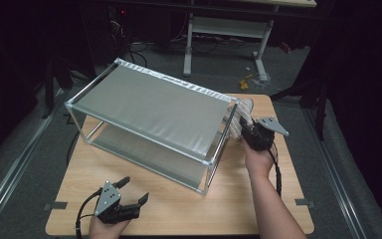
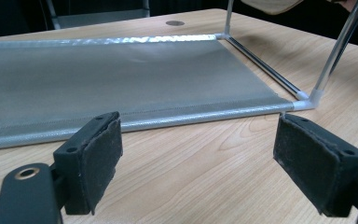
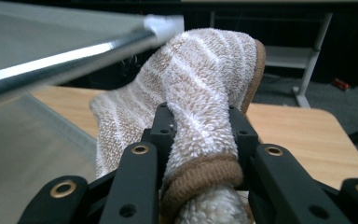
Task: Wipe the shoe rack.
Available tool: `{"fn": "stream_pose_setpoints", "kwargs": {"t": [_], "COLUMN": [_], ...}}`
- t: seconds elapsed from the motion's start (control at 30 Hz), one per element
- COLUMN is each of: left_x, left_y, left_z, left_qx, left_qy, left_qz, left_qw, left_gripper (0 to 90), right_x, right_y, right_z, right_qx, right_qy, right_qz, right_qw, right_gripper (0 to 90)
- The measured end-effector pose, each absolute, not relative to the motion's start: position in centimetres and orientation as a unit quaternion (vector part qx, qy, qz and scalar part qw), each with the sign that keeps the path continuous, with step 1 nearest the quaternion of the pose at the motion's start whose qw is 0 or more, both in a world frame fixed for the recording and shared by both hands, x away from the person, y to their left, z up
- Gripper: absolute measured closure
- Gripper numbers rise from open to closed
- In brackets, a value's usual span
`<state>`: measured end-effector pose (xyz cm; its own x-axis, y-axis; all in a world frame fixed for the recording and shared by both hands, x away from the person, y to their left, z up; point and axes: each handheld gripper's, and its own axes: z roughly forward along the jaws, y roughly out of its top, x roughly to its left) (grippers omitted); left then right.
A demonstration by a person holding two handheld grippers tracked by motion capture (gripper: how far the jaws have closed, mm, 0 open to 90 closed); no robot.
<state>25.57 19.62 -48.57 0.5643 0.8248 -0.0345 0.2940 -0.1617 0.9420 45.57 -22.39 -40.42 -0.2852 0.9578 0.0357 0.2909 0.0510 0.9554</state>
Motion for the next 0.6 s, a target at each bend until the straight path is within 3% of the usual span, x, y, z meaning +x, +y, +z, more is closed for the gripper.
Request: {"fn": "stream_pose_setpoints", "kwargs": {"t": [0.6], "left_x": [25.6], "left_y": [19.7], "left_z": [-48.6], "left_qx": [0.719], "left_qy": [0.389], "left_qz": [0.256], "left_qw": [0.516], "left_gripper": [16.0], "right_x": [46.5], "right_y": [-23.5], "right_z": [-46.2], "right_qx": [0.525], "right_qy": [0.675], "right_qz": [0.412], "right_qw": [0.314], "right_gripper": [70.8]}}
